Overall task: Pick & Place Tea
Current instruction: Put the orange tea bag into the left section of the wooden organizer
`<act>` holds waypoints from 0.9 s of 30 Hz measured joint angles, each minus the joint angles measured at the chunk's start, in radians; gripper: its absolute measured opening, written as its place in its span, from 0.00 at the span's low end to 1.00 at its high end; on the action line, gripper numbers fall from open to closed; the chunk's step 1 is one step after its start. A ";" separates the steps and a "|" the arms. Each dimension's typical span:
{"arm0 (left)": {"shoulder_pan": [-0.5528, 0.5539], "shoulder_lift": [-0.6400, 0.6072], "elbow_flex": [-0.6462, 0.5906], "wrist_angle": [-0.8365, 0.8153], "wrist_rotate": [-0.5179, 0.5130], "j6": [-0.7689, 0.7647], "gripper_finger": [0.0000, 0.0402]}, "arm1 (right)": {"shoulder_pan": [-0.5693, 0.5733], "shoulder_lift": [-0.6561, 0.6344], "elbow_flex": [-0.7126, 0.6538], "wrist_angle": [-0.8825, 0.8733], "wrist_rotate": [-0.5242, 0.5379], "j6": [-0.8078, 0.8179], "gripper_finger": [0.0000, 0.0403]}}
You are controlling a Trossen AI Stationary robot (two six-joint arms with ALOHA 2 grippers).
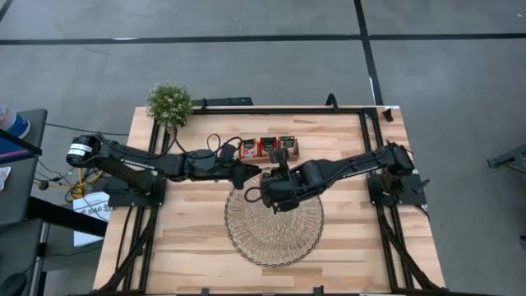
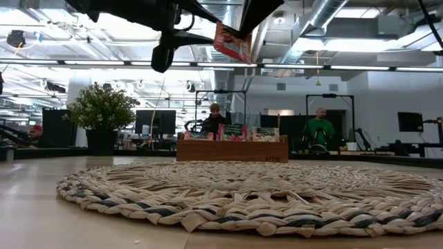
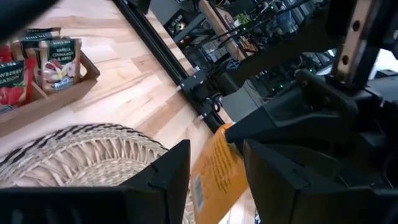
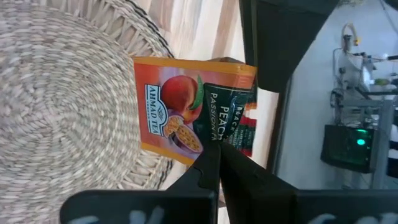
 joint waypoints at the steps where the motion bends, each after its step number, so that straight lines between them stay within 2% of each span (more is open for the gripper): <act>1: 0.000 0.000 0.000 0.000 0.000 0.001 0.35 | -0.005 0.000 0.000 0.000 -0.007 0.000 0.00; 11: -0.001 0.000 0.000 0.022 0.000 0.001 0.35 | -0.040 0.000 0.000 -0.001 -0.054 -0.026 0.00; 27: -0.001 0.010 0.001 0.035 0.000 0.000 0.33 | -0.065 0.000 0.000 0.026 -0.057 -0.051 0.00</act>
